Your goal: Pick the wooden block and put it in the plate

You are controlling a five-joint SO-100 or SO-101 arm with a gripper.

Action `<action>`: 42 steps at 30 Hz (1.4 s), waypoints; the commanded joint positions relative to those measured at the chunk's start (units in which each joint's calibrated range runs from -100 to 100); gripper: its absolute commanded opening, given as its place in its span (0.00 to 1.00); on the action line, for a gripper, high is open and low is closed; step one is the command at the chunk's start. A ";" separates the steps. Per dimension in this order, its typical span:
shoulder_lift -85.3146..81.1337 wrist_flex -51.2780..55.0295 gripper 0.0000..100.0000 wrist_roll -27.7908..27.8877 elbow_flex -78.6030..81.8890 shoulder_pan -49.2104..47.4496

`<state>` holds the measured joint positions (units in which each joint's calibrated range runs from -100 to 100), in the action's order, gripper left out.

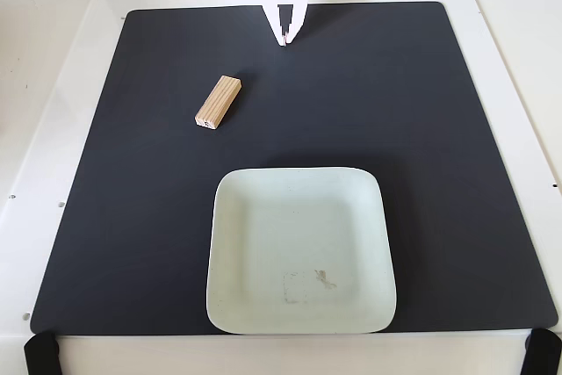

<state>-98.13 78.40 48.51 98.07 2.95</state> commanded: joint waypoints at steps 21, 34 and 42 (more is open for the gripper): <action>54.48 0.21 0.01 0.29 -56.10 26.28; 83.64 0.12 0.17 0.34 -73.10 28.19; 90.84 -9.25 0.34 3.81 -72.65 31.21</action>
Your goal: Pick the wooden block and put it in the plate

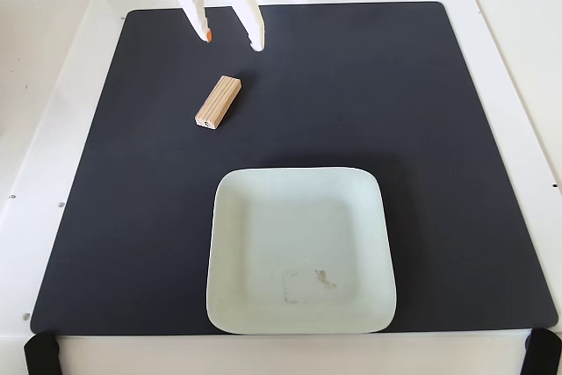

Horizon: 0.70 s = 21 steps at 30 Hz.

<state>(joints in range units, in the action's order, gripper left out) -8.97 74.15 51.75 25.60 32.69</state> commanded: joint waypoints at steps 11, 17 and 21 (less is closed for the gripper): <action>11.77 -23.20 0.32 0.31 3.86 3.59; 14.91 -23.20 0.32 0.31 3.86 2.92; 16.43 -23.20 0.32 0.31 3.68 1.13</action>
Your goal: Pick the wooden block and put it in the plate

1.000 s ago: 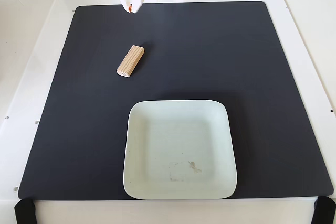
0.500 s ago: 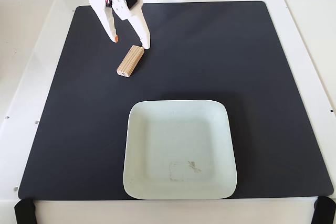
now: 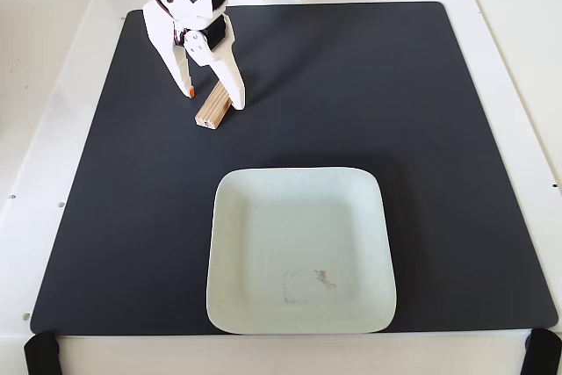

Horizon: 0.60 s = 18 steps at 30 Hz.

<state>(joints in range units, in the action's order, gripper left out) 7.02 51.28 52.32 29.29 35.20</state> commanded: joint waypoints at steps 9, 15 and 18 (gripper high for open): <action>1.96 -0.33 0.32 -0.27 -0.64 -4.41; 4.51 -0.33 0.32 0.00 -0.82 -6.76; 6.37 -0.33 0.32 0.05 -1.90 -6.87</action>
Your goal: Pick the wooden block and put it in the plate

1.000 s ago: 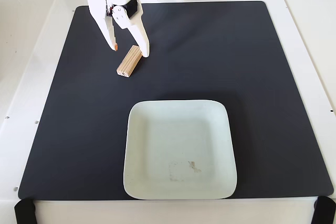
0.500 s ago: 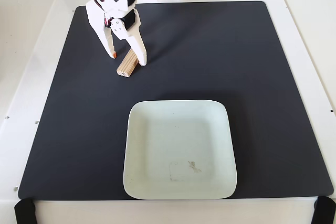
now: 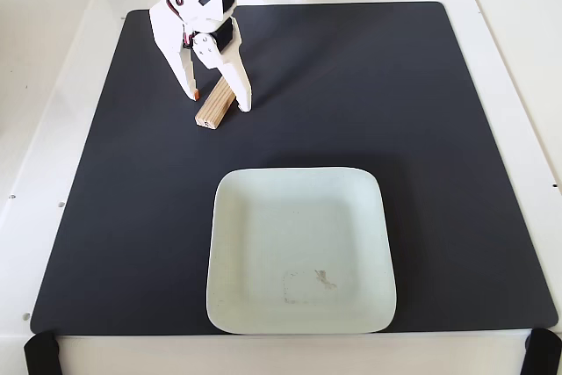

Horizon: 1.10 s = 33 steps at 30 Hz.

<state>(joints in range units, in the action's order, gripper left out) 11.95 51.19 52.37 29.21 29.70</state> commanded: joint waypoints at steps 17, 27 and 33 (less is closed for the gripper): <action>5.42 -0.15 0.32 -0.26 -5.59 -2.04; 5.34 -0.15 0.03 -0.32 -5.32 -2.15; 4.74 -0.15 0.02 -0.32 -4.78 -2.15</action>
<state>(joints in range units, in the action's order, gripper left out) 17.14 51.28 52.16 24.55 27.38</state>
